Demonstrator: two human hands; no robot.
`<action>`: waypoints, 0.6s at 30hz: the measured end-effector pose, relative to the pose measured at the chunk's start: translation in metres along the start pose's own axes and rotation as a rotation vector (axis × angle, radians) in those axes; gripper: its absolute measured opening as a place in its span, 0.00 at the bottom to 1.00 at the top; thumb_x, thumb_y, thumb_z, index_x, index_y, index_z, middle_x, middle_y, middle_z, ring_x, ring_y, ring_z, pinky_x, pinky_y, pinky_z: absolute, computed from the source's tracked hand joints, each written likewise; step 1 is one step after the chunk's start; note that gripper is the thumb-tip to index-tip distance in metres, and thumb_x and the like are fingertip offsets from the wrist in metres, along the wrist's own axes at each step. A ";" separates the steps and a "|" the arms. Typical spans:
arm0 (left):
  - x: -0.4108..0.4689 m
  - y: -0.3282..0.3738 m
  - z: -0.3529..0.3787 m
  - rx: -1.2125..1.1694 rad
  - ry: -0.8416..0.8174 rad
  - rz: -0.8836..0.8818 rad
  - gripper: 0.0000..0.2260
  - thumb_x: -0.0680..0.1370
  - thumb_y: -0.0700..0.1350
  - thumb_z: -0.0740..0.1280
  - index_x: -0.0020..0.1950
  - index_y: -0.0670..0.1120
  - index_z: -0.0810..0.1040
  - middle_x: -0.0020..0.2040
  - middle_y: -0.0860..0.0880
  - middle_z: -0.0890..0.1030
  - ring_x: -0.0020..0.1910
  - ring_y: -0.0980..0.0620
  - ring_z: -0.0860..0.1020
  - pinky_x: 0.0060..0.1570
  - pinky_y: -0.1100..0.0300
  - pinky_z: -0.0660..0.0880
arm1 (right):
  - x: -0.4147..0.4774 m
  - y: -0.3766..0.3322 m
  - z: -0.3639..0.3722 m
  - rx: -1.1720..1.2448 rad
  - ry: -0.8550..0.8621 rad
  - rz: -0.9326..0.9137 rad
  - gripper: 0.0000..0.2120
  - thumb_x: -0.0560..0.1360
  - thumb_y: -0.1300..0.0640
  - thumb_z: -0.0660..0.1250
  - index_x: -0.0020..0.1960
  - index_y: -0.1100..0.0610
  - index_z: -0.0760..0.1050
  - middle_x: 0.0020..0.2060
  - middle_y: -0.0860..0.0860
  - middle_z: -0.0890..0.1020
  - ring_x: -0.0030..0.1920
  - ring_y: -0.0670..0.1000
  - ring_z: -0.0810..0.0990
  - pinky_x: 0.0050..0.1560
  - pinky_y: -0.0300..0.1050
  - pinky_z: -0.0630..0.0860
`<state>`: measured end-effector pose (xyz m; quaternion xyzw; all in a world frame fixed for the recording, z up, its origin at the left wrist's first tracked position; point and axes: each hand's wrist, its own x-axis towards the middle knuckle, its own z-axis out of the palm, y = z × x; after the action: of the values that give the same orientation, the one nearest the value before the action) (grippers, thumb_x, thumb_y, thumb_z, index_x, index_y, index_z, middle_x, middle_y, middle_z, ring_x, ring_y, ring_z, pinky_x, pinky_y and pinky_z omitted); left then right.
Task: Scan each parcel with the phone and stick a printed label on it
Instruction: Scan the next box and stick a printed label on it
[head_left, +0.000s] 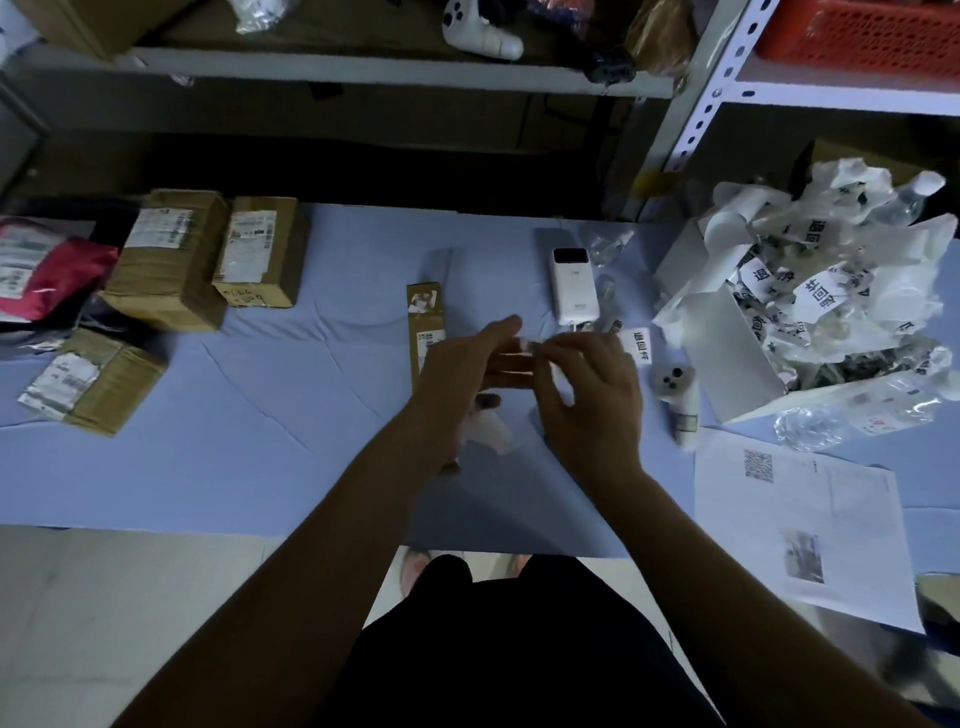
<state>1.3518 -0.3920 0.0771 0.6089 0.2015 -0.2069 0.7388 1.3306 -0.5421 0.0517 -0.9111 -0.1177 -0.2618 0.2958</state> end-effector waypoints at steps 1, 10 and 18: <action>-0.002 -0.001 -0.006 -0.054 0.047 0.000 0.12 0.77 0.51 0.71 0.50 0.44 0.84 0.45 0.46 0.87 0.43 0.51 0.86 0.45 0.53 0.72 | -0.005 -0.005 0.007 -0.031 -0.022 -0.060 0.06 0.77 0.61 0.72 0.51 0.61 0.85 0.49 0.56 0.85 0.50 0.58 0.82 0.50 0.53 0.76; -0.006 -0.034 -0.080 0.076 0.176 0.121 0.06 0.77 0.41 0.74 0.53 0.44 0.84 0.47 0.45 0.87 0.46 0.46 0.86 0.46 0.53 0.81 | -0.021 -0.028 0.038 0.637 -0.495 0.520 0.22 0.77 0.55 0.74 0.69 0.49 0.75 0.63 0.47 0.81 0.61 0.41 0.81 0.59 0.41 0.81; 0.012 -0.083 -0.113 0.334 0.300 0.139 0.04 0.75 0.42 0.76 0.50 0.46 0.86 0.44 0.49 0.87 0.42 0.55 0.85 0.39 0.69 0.77 | -0.034 -0.037 0.089 0.633 -0.460 0.867 0.13 0.73 0.62 0.77 0.54 0.52 0.79 0.38 0.48 0.87 0.40 0.47 0.87 0.41 0.38 0.82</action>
<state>1.3114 -0.2962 -0.0174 0.7590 0.2296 -0.0932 0.6021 1.3246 -0.4613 -0.0110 -0.7766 0.1323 0.1358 0.6008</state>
